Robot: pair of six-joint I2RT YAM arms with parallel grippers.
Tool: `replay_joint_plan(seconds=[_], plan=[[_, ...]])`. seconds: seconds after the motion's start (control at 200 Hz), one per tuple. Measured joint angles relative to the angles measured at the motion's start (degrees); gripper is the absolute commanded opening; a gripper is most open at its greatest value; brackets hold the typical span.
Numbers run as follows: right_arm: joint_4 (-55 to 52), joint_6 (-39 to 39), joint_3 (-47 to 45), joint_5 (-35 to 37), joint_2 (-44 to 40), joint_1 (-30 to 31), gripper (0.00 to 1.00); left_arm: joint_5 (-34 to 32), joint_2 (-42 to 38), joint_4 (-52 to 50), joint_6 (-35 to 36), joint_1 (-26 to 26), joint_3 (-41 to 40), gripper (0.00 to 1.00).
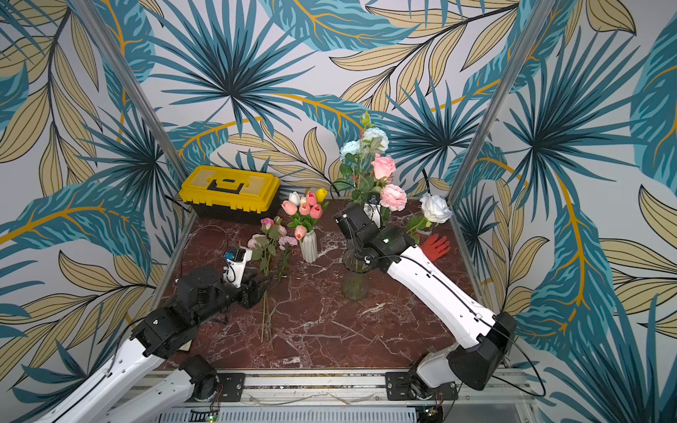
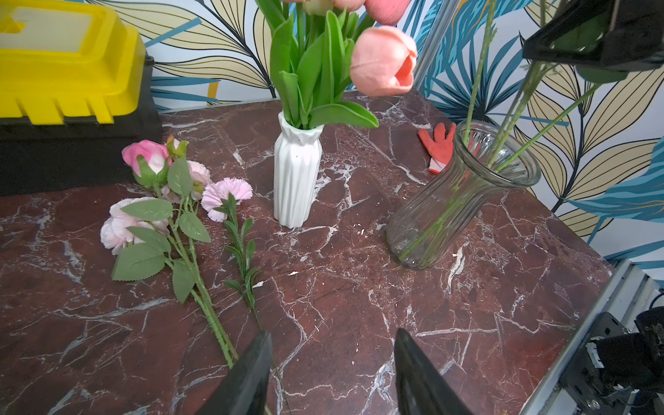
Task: Pick out pink flowers from the vase
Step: Pick up the flower from the vase, then place the flower at the center of the board.
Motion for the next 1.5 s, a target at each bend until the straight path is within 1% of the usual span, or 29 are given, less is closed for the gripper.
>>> replay_joint_plan(seconds=[0.24,0.421,0.636,0.766,0.886,1.066,1.192,1.322,1.427,1.502], plan=[[1.0,-6.2,2.4,-0.7,-4.3,0.0,0.07,0.2,-0.1,0.0,0.5,0.0,0.0,0.58],[1.8,-10.4,6.6,-4.0,-7.3,0.0,0.07,1.7,-0.6,0.0,0.5,0.0,0.0,0.59],[1.6,-13.7,9.9,-7.6,-8.1,0.0,0.06,3.3,-0.8,0.0,0.5,0.0,0.0,0.59],[0.9,-16.4,12.2,-8.5,-7.4,0.0,0.06,3.7,-0.8,0.0,0.4,0.0,0.0,0.59],[-0.2,-19.3,16.8,-9.2,-6.7,0.1,0.06,3.8,-0.8,0.0,0.3,0.0,0.0,0.59],[-2.4,-22.8,27.0,-11.7,-5.3,0.1,0.06,4.1,-1.2,0.0,0.4,0.0,0.0,0.6],[-3.2,-24.0,30.9,-14.0,-5.1,0.1,0.06,4.3,-1.2,0.0,0.6,0.0,0.0,0.6],[-3.5,-24.4,32.3,-18.5,-5.1,0.1,0.03,4.9,-1.2,0.0,1.3,0.0,0.0,0.61],[-3.0,-24.5,31.7,-24.9,-5.1,0.1,0.03,5.7,-1.2,0.1,2.2,0.0,0.2,0.63],[-1.3,-24.8,28.9,-29.9,-5.6,0.1,0.02,6.8,-1.1,0.5,2.7,0.0,0.9,0.63]])
